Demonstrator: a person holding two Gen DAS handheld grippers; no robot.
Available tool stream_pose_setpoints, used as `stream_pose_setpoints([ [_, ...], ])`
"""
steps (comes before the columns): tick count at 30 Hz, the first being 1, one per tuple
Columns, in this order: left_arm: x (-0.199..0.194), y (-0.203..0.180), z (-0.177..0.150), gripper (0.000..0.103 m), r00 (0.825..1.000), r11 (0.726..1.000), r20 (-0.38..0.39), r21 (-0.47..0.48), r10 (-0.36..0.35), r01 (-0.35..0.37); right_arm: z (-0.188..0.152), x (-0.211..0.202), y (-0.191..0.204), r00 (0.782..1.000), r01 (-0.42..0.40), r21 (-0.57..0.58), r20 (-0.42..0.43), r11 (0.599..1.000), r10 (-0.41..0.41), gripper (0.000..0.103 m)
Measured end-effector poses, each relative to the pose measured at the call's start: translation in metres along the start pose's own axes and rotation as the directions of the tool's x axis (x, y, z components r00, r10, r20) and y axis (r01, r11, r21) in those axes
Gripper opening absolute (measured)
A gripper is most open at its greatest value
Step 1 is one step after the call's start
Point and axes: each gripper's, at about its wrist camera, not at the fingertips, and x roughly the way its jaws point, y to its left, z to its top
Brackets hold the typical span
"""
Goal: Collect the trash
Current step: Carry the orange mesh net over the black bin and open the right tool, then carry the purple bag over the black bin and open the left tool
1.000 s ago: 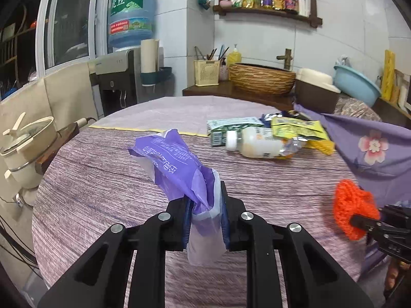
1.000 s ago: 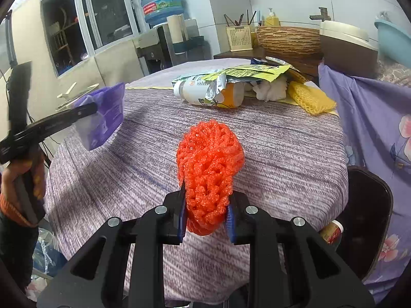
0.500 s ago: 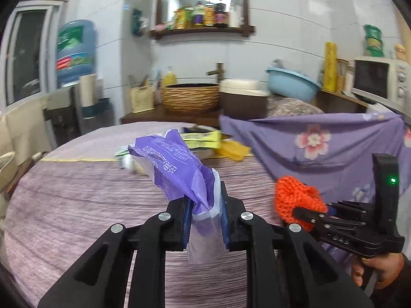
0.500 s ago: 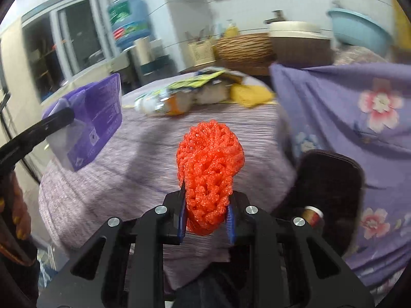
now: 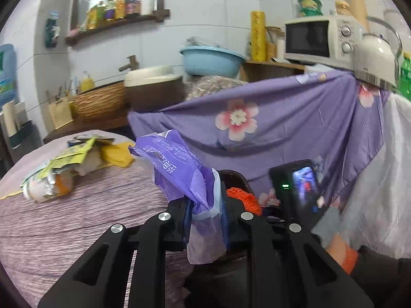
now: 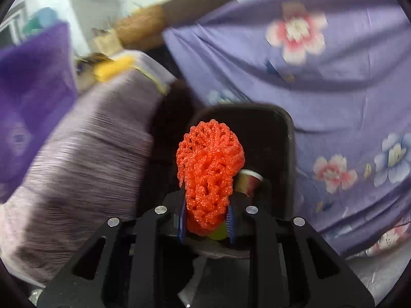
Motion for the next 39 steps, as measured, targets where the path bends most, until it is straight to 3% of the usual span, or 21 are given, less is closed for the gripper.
stream_pose_setpoints([
  [7, 0.040, -0.028, -0.019, 0.019, 0.994, 0.997, -0.102, 0.065, -0.030, 0.036, -0.003, 0.061, -0.020, 0.996, 0.062, 0.013, -0.069, 0.998, -0.061, 0.027],
  [11, 0.056, -0.031, -0.029, 0.019, 0.988, 0.997, -0.149, 0.066, -0.038, 0.048, -0.007, 0.065, -0.025, 0.995, 0.077, 0.035, -0.065, 0.996, -0.075, 0.055],
  [13, 0.063, -0.031, -0.031, 0.019, 0.985, 0.997, -0.166, 0.062, -0.041, 0.052, -0.007, 0.059, -0.029, 0.995, 0.088, 0.032, -0.045, 0.996, -0.087, 0.060],
  [18, 0.080, -0.036, -0.033, 0.019, 0.979, 0.995, -0.198, 0.068, -0.057, 0.072, -0.005, 0.030, -0.045, 0.990, 0.139, 0.048, 0.002, 0.989, -0.140, 0.064],
  [26, 0.132, -0.046, -0.045, 0.019, 0.953, 0.992, -0.291, 0.069, -0.081, 0.105, -0.017, -0.014, -0.080, 0.979, 0.193, 0.146, 0.031, 0.970, -0.200, 0.070],
  [39, 0.198, -0.066, -0.061, 0.019, 0.914, 0.987, -0.401, 0.106, -0.068, 0.120, -0.027, -0.044, -0.112, 0.969, 0.232, 0.221, 0.038, 0.947, -0.246, 0.070],
])
